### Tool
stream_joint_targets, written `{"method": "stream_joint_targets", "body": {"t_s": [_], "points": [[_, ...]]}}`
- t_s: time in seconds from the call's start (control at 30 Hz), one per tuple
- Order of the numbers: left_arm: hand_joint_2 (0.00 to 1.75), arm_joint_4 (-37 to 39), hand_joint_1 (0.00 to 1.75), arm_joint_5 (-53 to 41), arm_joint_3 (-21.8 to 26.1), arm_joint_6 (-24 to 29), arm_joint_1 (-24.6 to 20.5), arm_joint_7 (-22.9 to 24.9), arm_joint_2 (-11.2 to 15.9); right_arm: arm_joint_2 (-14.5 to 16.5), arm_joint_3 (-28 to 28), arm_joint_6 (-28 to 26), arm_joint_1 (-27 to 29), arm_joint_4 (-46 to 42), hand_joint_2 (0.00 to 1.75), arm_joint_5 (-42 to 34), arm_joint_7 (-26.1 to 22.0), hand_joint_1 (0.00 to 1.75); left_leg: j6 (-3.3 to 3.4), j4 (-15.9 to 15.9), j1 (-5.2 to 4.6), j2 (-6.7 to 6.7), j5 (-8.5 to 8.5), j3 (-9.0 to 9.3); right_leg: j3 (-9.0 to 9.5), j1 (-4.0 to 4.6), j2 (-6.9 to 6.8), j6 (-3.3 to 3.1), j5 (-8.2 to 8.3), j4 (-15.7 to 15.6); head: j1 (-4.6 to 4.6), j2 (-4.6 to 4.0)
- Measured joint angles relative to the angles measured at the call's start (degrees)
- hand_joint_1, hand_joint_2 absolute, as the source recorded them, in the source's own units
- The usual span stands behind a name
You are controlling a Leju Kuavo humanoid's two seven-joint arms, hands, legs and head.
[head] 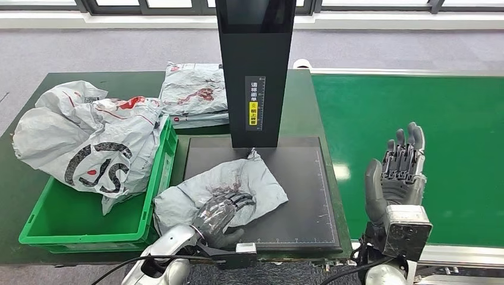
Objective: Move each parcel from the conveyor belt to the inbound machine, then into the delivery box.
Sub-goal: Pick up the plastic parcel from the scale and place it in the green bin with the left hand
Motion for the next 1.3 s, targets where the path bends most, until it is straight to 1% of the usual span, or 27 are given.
{"method": "stream_joint_targets", "body": {"t_s": [0.33, 0.47, 0.6, 0.77, 0.9, 1.0, 1.1, 1.17, 1.3], "points": [[1.75, 6.2, 1.75, 1.2, -2.0, 0.5, -2.9, 0.1, -0.3, 0.5, -0.2, -0.5, -0.1, 0.6, 1.75, -0.1, 0.5, 0.0, 0.0, 0.0, 0.0, 0.0, 0.0, 0.0, 0.0, 0.0, 0.0, 0.0, 0.0, 0.0, -0.01, 0.0], [1.75, 8.7, 1.75, 2.4, -2.1, 1.0, -4.0, 0.3, -0.7, 0.9, -2.2, -0.9, -0.1, 0.9, 1.75, -1.0, 1.7, 0.0, 0.0, 0.0, 0.0, -0.01, 0.0, 0.01, 0.02, 0.0, -0.01, 0.0, 0.0, 0.0, 0.0, -0.01], [1.75, 10.3, 1.75, 2.6, -2.1, 1.5, -4.8, 0.5, -0.9, 1.4, -4.5, -0.3, 0.2, 1.1, 1.75, -1.5, 2.0, 0.0, 0.0, 0.0, 0.0, -0.01, 0.0, 0.02, 0.03, 0.0, 0.0, 0.0, 0.0, 0.0, -0.01, -0.01], [1.75, 11.4, 1.75, 2.6, -2.1, 1.7, -5.3, 0.6, -1.1, 1.6, -5.5, -0.2, 0.3, 1.3, 1.75, -1.6, 2.0, 0.0, 0.0, 0.0, 0.0, -0.01, 0.0, 0.03, 0.04, 0.01, -0.01, 0.0, 0.0, 0.0, 0.0, -0.01], [1.75, 12.1, 1.75, 2.0, -2.1, 3.1, -5.6, 2.0, -1.4, 2.0, -6.2, 0.3, 0.4, 1.3, 1.75, -1.3, 2.1, 0.0, 0.0, 0.0, 0.01, -0.01, 0.0, 0.04, 0.05, 0.01, -0.01, 0.0, 0.0, 0.0, 0.0, 0.0], [1.75, 12.7, 1.75, 0.8, -1.4, 7.4, -5.8, 3.9, -1.7, 2.6, -6.9, 0.8, 1.0, 1.3, 1.75, -1.0, 2.2, 0.0, 0.0, 0.0, 0.01, -0.01, 0.01, 0.05, 0.04, 0.01, 0.0, 0.0, 0.0, 0.0, 0.0, -0.01], [1.75, 11.0, 1.75, 0.2, 1.4, 14.3, -5.9, 5.3, -2.0, 3.3, -8.1, 0.8, 2.6, 1.0, 1.75, -1.2, 2.0, 0.0, -0.01, 0.0, 0.01, 0.0, 0.03, 0.03, 0.02, 0.01, -0.01, -0.01, 0.02, 0.0, -0.01, -0.01], [1.75, 7.3, 1.75, 0.7, 4.4, 19.4, -5.8, 5.3, -2.1, 3.9, -9.1, 0.9, 3.9, 0.3, 1.75, -1.5, 1.6, 0.0, -0.02, 0.0, 0.01, 0.0, 0.04, 0.02, 0.01, 0.01, -0.01, -0.01, 0.02, 0.0, 0.0, -0.01], [1.75, -4.2, 1.75, 3.7, 11.4, 28.8, -5.6, 3.7, -2.3, 4.8, -11.3, 0.9, 5.5, -0.5, 1.75, -2.5, 0.8, 0.0, -0.03, 0.0, 0.03, 0.02, 0.03, 0.01, 0.0, 0.02, 0.01, -0.02, 0.01, 0.1, -0.01, 0.0]]}}
